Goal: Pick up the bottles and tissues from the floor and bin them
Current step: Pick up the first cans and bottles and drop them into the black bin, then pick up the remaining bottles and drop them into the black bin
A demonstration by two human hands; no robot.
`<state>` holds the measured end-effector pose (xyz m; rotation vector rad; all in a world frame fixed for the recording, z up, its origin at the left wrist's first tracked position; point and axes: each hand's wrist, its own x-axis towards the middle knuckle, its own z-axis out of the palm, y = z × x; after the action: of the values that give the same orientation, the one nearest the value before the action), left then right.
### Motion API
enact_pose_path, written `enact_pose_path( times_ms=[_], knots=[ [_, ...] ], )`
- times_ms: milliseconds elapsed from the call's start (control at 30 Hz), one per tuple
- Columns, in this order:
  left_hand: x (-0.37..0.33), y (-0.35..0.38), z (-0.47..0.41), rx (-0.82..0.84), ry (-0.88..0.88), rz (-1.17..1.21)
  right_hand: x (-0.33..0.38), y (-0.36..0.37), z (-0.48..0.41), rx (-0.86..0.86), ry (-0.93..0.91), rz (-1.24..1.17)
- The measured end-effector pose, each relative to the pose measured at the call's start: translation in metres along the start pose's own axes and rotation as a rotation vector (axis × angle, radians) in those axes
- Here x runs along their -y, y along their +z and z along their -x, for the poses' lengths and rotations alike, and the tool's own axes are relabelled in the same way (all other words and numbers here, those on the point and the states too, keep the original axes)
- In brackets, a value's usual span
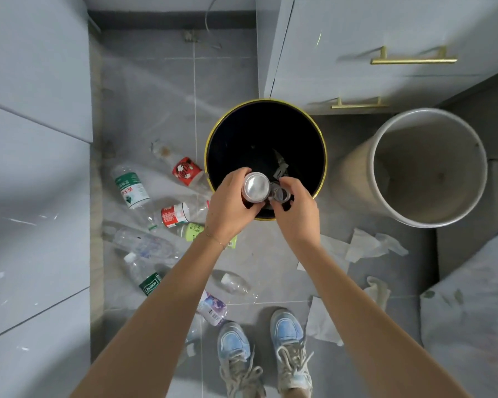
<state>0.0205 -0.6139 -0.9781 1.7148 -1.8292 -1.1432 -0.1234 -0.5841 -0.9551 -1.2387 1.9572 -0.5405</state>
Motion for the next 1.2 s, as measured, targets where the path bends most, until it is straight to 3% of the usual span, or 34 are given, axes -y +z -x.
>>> enact_pose_path(
  times_ms=[133, 333, 567, 933, 1200],
  knots=[
    [0.004, 0.002, 0.002, -0.033, 0.032, -0.266, -0.002, -0.003, -0.005, 0.061, 0.001, 0.094],
    [0.000, 0.003, 0.007, -0.041, 0.041, -0.329, -0.008, -0.005, -0.005, 0.138, -0.032, 0.236],
    [-0.004, -0.020, 0.040, -0.178, 0.117, -0.574, 0.000, -0.015, 0.014, 0.103, -0.139, 0.338],
    [0.001, -0.068, 0.112, -0.223, 0.066, -0.730, 0.028, -0.033, 0.077, 0.166, -0.336, 0.579],
    [0.028, -0.088, 0.180, -0.131, -0.081, -0.763, 0.029, -0.022, 0.127, 0.277, -0.406, 0.660]
  ],
)
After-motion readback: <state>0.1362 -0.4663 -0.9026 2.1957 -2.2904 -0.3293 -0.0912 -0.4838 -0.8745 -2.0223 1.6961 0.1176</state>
